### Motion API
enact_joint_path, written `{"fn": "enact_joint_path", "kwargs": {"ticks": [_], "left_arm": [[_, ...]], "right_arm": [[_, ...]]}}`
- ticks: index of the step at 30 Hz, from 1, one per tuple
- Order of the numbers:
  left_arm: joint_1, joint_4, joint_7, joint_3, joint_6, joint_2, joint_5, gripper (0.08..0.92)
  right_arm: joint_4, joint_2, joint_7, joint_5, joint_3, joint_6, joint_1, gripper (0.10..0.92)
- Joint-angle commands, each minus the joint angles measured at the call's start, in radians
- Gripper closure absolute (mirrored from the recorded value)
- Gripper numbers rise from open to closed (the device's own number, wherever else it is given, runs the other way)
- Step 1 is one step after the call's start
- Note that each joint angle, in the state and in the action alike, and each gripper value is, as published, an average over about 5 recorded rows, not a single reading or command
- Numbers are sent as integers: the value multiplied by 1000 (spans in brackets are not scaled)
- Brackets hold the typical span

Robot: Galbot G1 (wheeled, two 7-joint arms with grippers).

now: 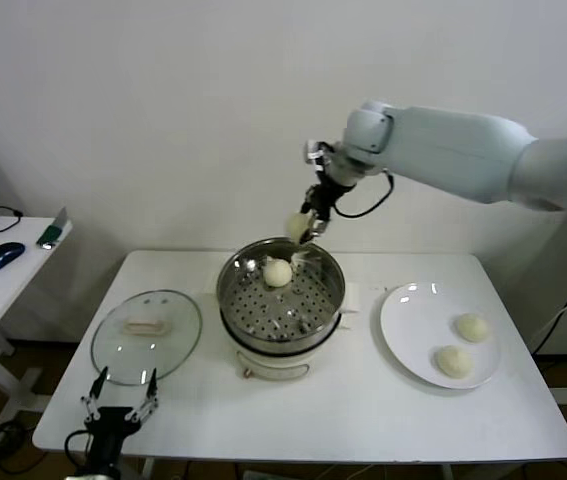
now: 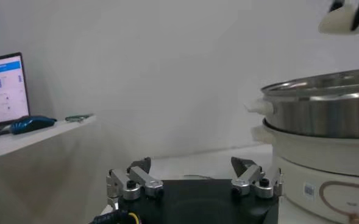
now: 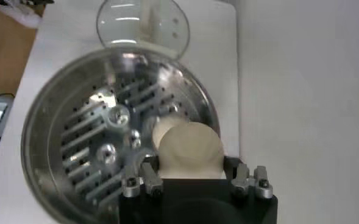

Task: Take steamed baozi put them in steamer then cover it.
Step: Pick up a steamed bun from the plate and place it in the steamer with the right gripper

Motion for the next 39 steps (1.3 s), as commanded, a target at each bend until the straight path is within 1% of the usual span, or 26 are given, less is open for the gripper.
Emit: {"fn": "enact_joint_path", "kwargs": {"ticks": [1,9,22,25,30,32,39], "left_arm": [[-4,-5,1,4,2,-1,-1,177],[-10,1,-1,10,-1,-3,2,177],[-16,15,-3,9,-3,2,0,177],[-18,15,-3,7,-2,2,1,177],[-20,16,-3,5,0,3,1,177],[-20,17,-3,5,0,3,2,177],[-21,13,-3,4,3,4,4,177]], "right_arm": [[-6,165,53,50,-29,-27,-73,347],[-25,213,69,31,-63,-35,-147,347],[-56,231,73,-5,-78,-37,-192,339],[-53,227,80,-6,-73,-47,-197,320],[-39,211,76,-3,-62,-53,-184,225],[-33,198,68,-5,-58,-51,-170,209],[18,84,-9,-45,-47,-22,-47,202]]}}
